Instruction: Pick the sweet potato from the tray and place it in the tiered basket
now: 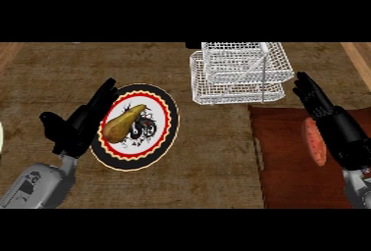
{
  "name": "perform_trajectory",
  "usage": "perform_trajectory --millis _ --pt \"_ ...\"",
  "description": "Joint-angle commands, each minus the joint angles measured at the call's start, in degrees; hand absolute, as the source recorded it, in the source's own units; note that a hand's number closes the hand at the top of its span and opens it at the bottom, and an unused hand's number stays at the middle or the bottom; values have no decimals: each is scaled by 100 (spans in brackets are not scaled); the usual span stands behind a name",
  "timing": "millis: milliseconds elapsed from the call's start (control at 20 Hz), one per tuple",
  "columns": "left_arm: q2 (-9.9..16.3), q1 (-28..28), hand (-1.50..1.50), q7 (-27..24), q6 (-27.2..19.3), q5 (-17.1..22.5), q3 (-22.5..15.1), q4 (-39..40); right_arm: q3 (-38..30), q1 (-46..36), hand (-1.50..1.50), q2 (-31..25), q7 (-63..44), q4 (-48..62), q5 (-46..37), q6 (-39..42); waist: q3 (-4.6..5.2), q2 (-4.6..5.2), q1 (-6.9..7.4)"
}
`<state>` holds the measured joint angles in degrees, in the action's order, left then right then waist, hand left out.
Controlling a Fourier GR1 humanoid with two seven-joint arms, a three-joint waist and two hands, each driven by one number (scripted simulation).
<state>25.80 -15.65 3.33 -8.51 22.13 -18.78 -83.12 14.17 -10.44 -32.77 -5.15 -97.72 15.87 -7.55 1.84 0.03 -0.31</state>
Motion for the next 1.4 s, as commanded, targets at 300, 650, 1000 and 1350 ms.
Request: perform_trajectory --millis 300,650,1000,1350 --pt "-185 37 0 -339 -742 -360 268 28 -2355 -199 150 1272 1195 778 3044 146 -565 -56 -370" --pt "-483 135 0 -565 -1314 -784 122 -54 -2359 64 -150 330 236 2236 5039 4119 -273 88 118" --pt "-693 339 0 -627 -1588 -1058 -124 -133 -3252 101 -150 -1495 41 3361 5002 6666 -240 81 107" --pt "-738 275 0 -572 -1596 -1096 -163 -138 -3962 -402 -150 -2858 286 2590 3029 7623 -222 50 96"
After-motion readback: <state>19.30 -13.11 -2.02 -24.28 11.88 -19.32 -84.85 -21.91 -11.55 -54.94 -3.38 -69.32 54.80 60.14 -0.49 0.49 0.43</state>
